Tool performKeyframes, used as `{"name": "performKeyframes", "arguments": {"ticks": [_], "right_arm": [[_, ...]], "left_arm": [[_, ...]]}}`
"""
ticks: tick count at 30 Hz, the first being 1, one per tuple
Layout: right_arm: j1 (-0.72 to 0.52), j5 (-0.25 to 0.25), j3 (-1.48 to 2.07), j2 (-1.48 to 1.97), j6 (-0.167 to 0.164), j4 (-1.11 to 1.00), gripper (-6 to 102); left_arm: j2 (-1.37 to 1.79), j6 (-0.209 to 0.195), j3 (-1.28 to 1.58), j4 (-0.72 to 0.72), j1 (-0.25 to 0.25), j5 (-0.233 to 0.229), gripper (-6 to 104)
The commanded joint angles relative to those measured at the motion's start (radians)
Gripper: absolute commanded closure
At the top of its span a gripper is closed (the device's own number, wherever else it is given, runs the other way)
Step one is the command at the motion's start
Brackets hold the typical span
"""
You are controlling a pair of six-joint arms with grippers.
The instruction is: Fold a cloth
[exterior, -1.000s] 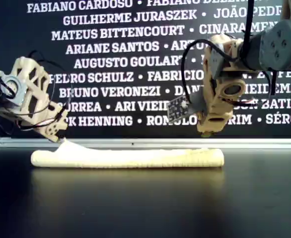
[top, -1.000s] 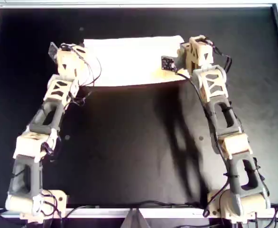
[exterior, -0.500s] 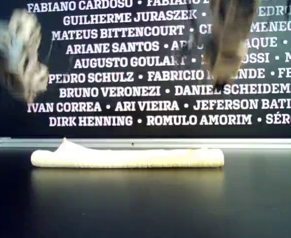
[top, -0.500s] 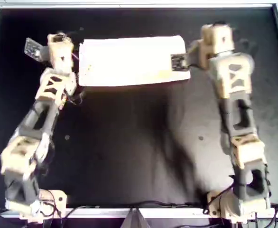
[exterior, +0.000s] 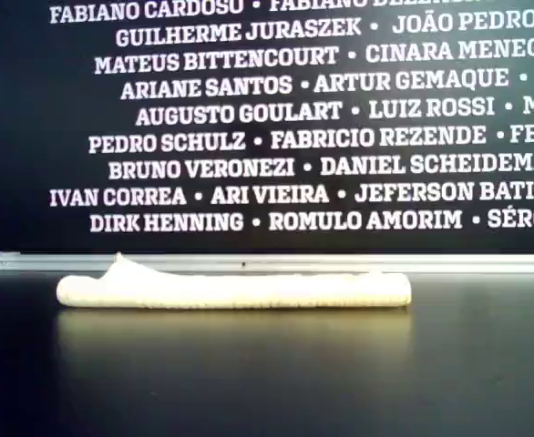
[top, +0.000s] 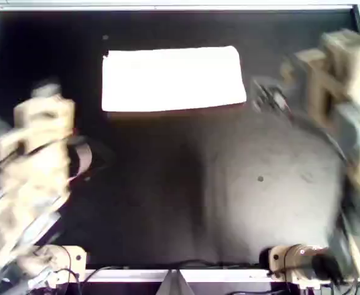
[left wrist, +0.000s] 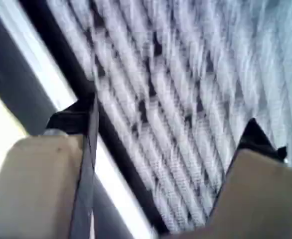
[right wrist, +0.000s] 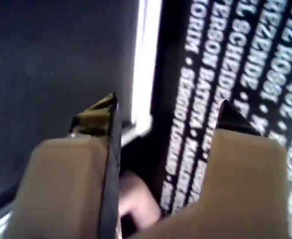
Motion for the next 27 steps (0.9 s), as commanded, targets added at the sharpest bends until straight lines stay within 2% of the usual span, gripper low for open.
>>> {"name": "performKeyframes", "arguments": {"ticks": [1,3,6,9,11,13,16,18,20,22,25,27], "right_arm": [[-0.017,0.008,0.316,0.362,-0.002,-0.020,17],[-0.015,0.008,0.492,0.497,-0.002,-0.063,17],[-0.018,0.009,0.744,0.661,-0.002,-0.233,17],[-0.018,0.009,1.009,0.813,-0.009,-0.439,17],[-0.018,0.009,1.184,0.867,-0.025,-0.563,17],[-0.018,0.009,1.353,0.913,-0.038,-0.660,17],[-0.018,0.009,1.566,0.940,-0.041,-0.769,17],[-0.018,0.009,1.658,0.942,-0.043,-0.833,17],[-0.018,0.009,1.701,0.922,-0.043,-0.896,17],[-0.018,0.009,1.727,0.916,-0.043,-0.950,17],[-0.018,0.009,1.738,0.913,-0.041,-0.962,17],[-0.018,0.009,1.769,0.919,-0.041,-0.973,17]], "left_arm": [[0.138,-0.008,0.094,0.032,-0.029,-0.072,-2],[0.207,-0.020,0.153,0.032,-0.069,-0.041,-2],[0.298,-0.086,0.238,0.032,-0.161,0.069,-2],[0.330,-0.198,0.344,0.032,-0.169,0.195,-2],[0.330,-0.272,0.439,0.032,-0.149,0.270,-2],[0.336,-0.336,0.517,0.031,-0.094,0.339,-2],[0.331,-0.439,0.581,0.031,0.005,0.446,-2],[0.331,-0.508,0.598,0.031,0.057,0.505,-2],[0.353,-0.557,0.601,0.031,0.104,0.549,-2],[0.364,-0.571,0.601,0.032,0.173,0.586,-2],[0.379,-0.568,0.644,0.032,0.367,0.660,-2],[0.380,-0.566,0.709,0.032,0.482,0.736,-2]]}}
